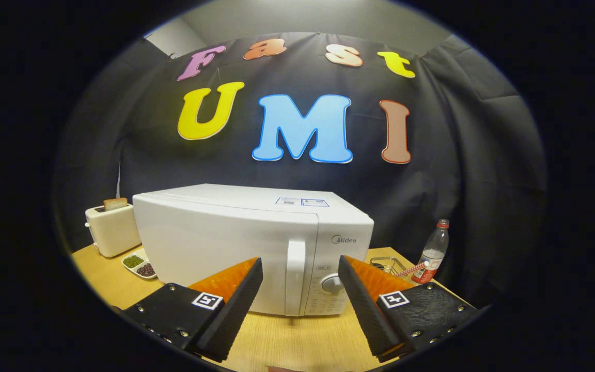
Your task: Open the microwave, put the food inside, and close the microwave door.
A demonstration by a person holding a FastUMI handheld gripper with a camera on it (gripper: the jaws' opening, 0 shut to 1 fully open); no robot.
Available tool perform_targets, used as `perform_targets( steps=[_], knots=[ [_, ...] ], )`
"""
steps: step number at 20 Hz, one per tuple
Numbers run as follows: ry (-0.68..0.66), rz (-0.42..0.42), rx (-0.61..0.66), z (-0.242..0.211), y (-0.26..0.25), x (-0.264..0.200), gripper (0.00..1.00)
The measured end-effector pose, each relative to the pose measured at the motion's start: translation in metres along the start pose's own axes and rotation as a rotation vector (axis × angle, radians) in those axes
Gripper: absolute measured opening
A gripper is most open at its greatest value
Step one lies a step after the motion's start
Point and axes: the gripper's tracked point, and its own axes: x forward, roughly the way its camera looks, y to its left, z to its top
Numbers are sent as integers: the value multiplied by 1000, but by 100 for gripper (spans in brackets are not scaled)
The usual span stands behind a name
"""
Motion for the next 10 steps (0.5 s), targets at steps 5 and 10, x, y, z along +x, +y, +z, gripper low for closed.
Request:
perform_targets(
  steps=[5, 10],
  knots=[
    [40, 29, 44, -26, 8, 32, 90],
    [56, 4, 72, -41, 6, 50, 52]
  ],
)
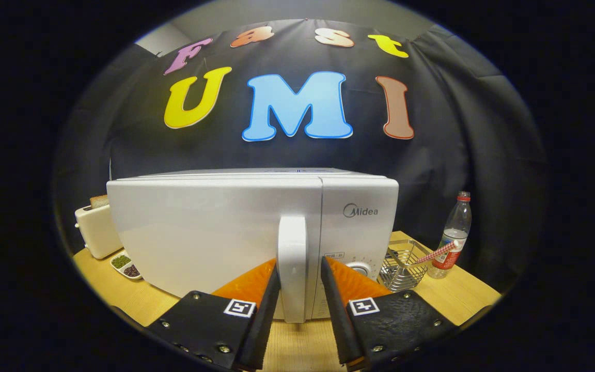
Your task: Open the microwave, put the food inside, and close the microwave door.
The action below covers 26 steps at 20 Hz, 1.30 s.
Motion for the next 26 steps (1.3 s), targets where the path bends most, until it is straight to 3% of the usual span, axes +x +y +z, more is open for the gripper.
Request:
perform_targets(
  steps=[1, 2, 3, 6, 8, 14, 15, 17, 26],
  knots=[
    [15, 21, 9, -3, 5, 4, 51],
    [19, 15, 5, -5, 5, -1, 37],
    [5, 6, -13, -3, 5, -2, 32],
    [14, 22, -10, -4, 5, -2, 29],
    [19, 18, -2, -3, 5, -3, 13],
    [14, 6, 16, -4, 4, -8, 13],
    [26, 8, 17, -5, 6, -8, 8],
    [21, 11, -19, -9, 11, -26, 7],
    [38, 212, -37, -31, 62, -140, 7]
  ],
)
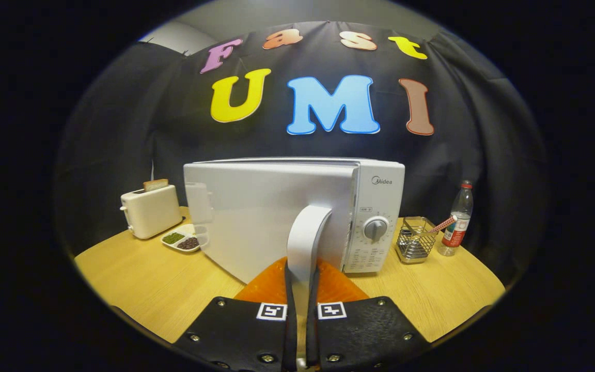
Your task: Open the microwave, put the food inside, and close the microwave door.
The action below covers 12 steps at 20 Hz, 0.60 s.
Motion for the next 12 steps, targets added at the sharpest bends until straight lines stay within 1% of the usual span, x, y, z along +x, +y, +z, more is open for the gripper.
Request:
perform_targets(
  steps=[3, 8, 11, 12],
  knots=[
    [-6, 80, 13, -6, 34, -26, 7],
    [-52, 214, -24, -16, 108, -66, 7],
    [-102, 232, -61, -20, 147, -77, 7],
    [-124, 220, -73, -21, 159, -79, 7]
  ],
)
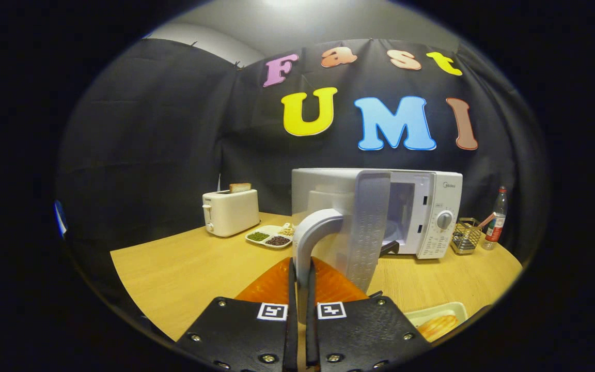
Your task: Open the microwave, put the food inside, and close the microwave door.
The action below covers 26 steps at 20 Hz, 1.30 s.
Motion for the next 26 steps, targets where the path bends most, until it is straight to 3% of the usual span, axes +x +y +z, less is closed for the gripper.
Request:
perform_targets(
  steps=[6, 15, 18, 20, 22, 23, 24, 25, 26],
  knots=[
    [-29, -121, 1, 0, 37, 5, 7],
    [-167, -365, -11, 8, 97, 26, 9],
    [-183, -393, -20, 7, 110, 33, 9],
    [-150, -366, 11, 4, 114, 33, 13],
    [-92, -296, 54, 1, 120, 27, 36],
    [-74, -244, 74, 3, 130, 21, 61],
    [-76, -206, 81, 9, 134, 13, 74],
    [-77, -173, 71, 14, 136, 4, 93],
    [-65, -134, 55, 14, 139, -4, 97]
  ],
)
